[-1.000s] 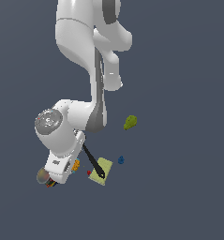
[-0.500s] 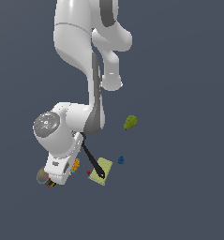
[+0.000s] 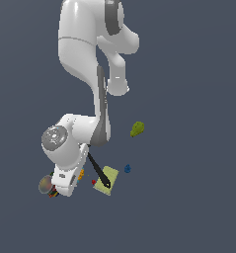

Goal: Pick up a designated object from a clutter of objects.

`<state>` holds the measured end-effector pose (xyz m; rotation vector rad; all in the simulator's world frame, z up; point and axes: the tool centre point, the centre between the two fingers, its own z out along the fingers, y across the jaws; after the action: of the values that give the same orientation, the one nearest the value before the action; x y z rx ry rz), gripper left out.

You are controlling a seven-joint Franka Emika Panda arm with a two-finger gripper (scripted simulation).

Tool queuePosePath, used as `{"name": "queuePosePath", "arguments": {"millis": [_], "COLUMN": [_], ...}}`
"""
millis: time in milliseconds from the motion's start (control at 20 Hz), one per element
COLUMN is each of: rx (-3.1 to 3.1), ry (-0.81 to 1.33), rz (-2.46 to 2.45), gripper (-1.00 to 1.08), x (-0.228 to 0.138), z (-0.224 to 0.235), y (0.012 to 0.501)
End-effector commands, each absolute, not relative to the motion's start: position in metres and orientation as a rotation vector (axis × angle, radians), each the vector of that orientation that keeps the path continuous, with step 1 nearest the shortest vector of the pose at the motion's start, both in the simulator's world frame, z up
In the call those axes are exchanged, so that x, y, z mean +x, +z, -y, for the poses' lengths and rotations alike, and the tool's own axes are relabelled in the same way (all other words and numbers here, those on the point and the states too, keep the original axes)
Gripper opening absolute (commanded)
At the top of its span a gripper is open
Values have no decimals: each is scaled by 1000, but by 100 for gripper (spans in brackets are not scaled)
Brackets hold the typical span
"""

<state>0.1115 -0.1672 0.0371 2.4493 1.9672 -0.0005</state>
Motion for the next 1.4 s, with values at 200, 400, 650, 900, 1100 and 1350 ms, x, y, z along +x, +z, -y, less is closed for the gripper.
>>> {"name": "queuePosePath", "arguments": {"millis": [200,400,650,900,1100,1350], "rx": [2448,2448,2448,2448,2448,2448], "ry": [-1,-1,-1,-1,-1,-1], "rz": [-1969,-1969,-1969,-1969,-1969,-1969], "gripper": [100,-100,-100,-100,-100,-100], "x": [112,112,112,112,110,102], "z": [168,168,168,167,166,163], "y": [18,18,18,18,22,34]}}
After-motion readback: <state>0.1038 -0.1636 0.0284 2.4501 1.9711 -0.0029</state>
